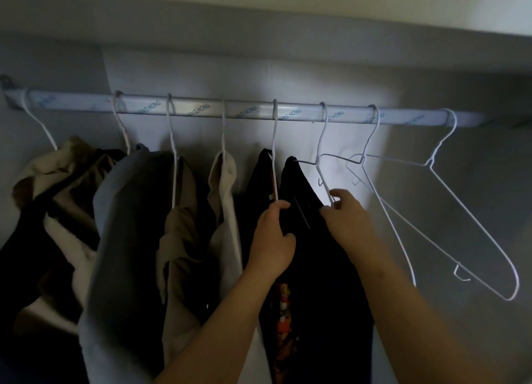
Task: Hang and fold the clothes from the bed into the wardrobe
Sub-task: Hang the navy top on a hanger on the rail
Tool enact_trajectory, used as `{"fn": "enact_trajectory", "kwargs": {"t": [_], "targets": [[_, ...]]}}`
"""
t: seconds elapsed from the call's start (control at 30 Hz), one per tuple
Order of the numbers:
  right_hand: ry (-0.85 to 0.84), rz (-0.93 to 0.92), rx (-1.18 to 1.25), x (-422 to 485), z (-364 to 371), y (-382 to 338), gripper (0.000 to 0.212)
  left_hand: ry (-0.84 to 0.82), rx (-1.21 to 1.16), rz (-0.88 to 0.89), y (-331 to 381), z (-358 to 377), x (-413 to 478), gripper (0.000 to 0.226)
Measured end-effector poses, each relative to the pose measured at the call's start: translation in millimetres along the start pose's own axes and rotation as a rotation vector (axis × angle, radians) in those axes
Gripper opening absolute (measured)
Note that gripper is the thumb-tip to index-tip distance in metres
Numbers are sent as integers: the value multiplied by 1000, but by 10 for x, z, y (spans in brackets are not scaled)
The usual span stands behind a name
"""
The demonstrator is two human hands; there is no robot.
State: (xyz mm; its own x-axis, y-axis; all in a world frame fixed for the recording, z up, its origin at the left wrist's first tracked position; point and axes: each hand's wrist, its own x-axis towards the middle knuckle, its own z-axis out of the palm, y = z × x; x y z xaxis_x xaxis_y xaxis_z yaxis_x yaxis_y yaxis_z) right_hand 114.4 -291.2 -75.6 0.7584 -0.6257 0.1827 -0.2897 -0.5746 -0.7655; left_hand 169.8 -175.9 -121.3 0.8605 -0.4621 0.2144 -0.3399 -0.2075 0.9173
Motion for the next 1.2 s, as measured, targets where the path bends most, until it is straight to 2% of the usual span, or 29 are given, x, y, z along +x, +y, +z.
{"fn": "enact_trajectory", "kwargs": {"t": [0.1,0.2,0.33,0.47,0.57,0.83,1.03,1.2], "targets": [[-49,-29,98,-209,46,73,31,35,-77,-22,-25,54,-57,63],[-92,-65,93,-349,145,164,42,88,-166,-57,-60,20,-92,68],[27,27,166,-312,127,276,35,143,-218,-53,-63,-151,-153,66],[164,106,43,-213,-34,457,31,223,-276,-61,-61,-353,-260,64],[205,80,38,-226,-94,485,32,257,-265,-87,-38,-383,-291,67],[7,-75,42,-293,181,259,22,125,-150,-47,79,-65,-249,77],[119,-18,92,-394,130,395,22,142,-126,-62,-30,-86,-320,74],[39,22,100,-713,222,575,32,116,-68,-89,-65,52,-613,75]]}}
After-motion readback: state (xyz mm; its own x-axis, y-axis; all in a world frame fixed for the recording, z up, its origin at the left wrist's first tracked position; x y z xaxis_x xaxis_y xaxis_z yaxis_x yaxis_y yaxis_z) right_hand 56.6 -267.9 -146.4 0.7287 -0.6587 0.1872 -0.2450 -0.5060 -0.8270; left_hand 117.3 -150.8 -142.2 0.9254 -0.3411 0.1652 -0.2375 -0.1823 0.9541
